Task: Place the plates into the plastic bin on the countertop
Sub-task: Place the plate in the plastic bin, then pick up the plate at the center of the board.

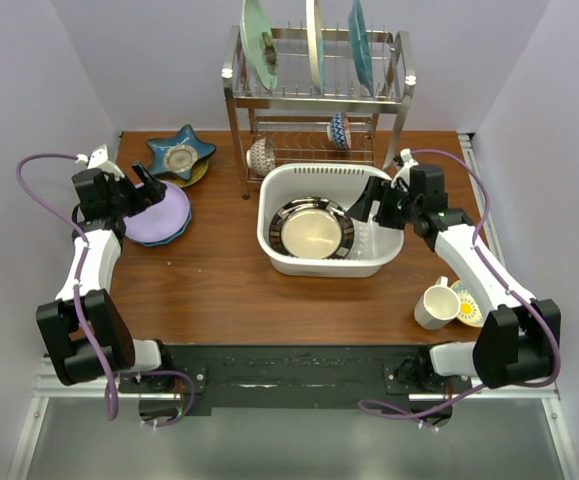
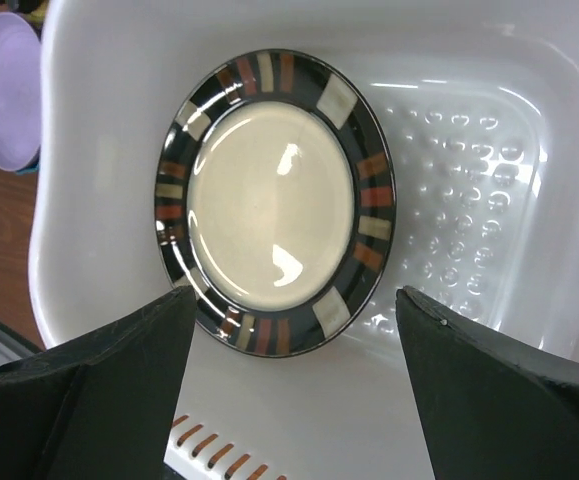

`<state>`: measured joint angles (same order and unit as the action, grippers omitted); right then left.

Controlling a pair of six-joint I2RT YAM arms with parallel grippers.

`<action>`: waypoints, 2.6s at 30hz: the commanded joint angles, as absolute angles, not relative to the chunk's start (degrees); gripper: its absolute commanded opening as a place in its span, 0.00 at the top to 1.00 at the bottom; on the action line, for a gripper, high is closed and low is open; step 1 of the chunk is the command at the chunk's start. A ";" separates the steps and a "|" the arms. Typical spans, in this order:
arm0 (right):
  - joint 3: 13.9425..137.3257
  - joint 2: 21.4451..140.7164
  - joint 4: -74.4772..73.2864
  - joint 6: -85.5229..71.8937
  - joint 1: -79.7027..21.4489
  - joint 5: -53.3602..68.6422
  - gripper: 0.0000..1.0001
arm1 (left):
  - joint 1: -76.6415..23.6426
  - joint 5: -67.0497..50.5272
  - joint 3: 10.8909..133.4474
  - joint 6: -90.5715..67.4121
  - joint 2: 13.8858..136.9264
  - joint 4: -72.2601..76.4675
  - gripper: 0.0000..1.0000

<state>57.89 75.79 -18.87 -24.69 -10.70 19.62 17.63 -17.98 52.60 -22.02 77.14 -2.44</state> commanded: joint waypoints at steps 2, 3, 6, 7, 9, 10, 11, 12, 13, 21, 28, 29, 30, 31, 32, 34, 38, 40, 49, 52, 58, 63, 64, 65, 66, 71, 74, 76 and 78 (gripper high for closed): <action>61.00 74.00 -17.15 -24.86 -10.55 19.77 0.16 | 18.19 -17.67 54.49 -23.47 78.83 -2.81 0.00; 60.91 74.00 -16.53 -25.31 -10.63 20.73 0.15 | 18.19 -17.58 54.58 -23.55 79.01 -2.90 0.00; 61.26 74.35 -14.51 -26.98 -11.51 21.62 0.16 | 18.19 -17.40 55.63 -24.26 80.42 -4.04 0.00; 61.52 74.53 -14.15 -27.24 -12.38 21.71 0.16 | 18.19 -17.58 55.90 -24.69 80.77 -4.30 0.00; 62.83 75.06 -13.54 -27.86 -13.44 21.62 0.16 | 18.19 -17.32 57.12 -25.31 82.00 -4.92 0.00; 63.45 75.84 -13.36 -28.12 -14.84 21.27 0.16 | 18.19 -17.40 57.65 -26.01 82.52 -5.10 0.00; 63.89 76.20 -12.84 -28.39 -15.72 21.18 0.16 | 18.11 -17.40 58.96 -26.36 83.75 -5.27 0.00; 65.20 76.64 -12.75 -28.56 -16.78 20.92 0.16 | 18.11 -17.40 59.76 -26.72 84.37 -5.53 0.00; 65.91 77.95 -12.74 -28.56 -18.88 20.48 0.16 | 18.19 -17.49 60.64 -27.41 85.07 -5.71 0.01; 71.09 84.28 -8.71 -31.99 -28.90 20.83 0.16 | 18.11 -16.79 70.22 -32.08 93.51 -8.35 0.02; 77.78 91.49 -6.07 -34.45 -35.94 22.67 0.16 | 18.11 -15.38 75.76 -32.87 98.09 -11.08 0.04; 78.57 92.28 -5.89 -35.15 -36.56 22.85 0.16 | 18.19 -15.38 76.11 -33.05 98.61 -10.81 0.04; 79.97 93.50 -5.80 -35.42 -37.87 23.03 0.16 | 18.11 -15.47 76.37 -33.22 98.96 -10.81 0.04; 80.68 94.12 -5.28 -35.68 -38.40 23.03 0.16 | 18.19 -15.47 77.51 -33.31 99.49 -10.98 0.04; 81.21 94.74 -5.10 -36.12 -39.10 22.94 0.16 | 18.19 -15.38 77.95 -33.40 100.28 -11.33 0.05; 82.70 96.32 -4.66 -36.47 -40.77 22.68 0.16 | 18.11 -15.29 78.92 -33.75 101.68 -11.16 0.05; 84.90 99.14 -4.31 -37.26 -42.80 22.68 0.16 | 18.19 -15.73 81.12 -34.45 104.76 -11.08 0.07; 85.43 100.10 -3.96 -37.88 -43.77 22.68 0.16 | 18.19 -16.43 82.87 -34.98 107.04 -11.33 0.07; 86.75 102.83 -3.34 -38.93 -45.97 22.85 0.17 | 18.11 -18.02 88.77 -36.47 114.25 -12.39 0.12; 86.22 102.83 -3.34 -39.11 -46.23 22.85 0.17 | 18.19 -18.63 89.91 -36.74 116.27 -11.87 0.15; 85.17 102.92 -2.72 -39.46 -46.41 23.03 0.17 | 18.11 -16.09 94.74 -35.16 120.49 -14.14 0.21; 85.43 103.45 -2.73 -39.64 -46.49 23.64 0.17 | 18.11 -15.65 96.59 -34.98 123.66 -13.63 0.31; 85.43 103.36 -2.81 -39.55 -46.49 23.64 0.17 | 18.11 -15.47 96.68 -35.15 124.01 -13.45 0.35; 85.52 103.53 -2.90 -39.38 -46.49 23.82 0.17 | 18.11 -15.21 96.77 -35.16 124.27 -13.27 0.36; 85.52 103.45 -2.99 -39.29 -46.49 23.91 0.17 | 18.11 -14.94 97.20 -35.16 124.80 -13.18 0.38; 85.61 103.98 -3.34 -39.11 -46.49 24.34 0.17 | 17.84 -14.07 99.31 -34.81 126.30 -13.80 0.51; 85.78 104.41 -3.34 -39.20 -46.49 24.61 0.17 | 17.67 -14.06 99.58 -34.80 127.00 -14.06 0.58; 86.04 104.68 -3.51 -39.11 -46.49 24.87 0.17 | 17.67 -14.50 99.58 -34.72 127.44 -13.89 0.70; 86.13 105.03 -3.60 -39.11 -46.49 24.87 0.17 | 17.67 -14.77 99.41 -34.54 127.35 -13.71 0.85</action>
<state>84.20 104.62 -5.06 -39.03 -46.13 23.59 17.67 -14.22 97.51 -35.94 126.34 -14.15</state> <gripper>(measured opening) 0.830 0.296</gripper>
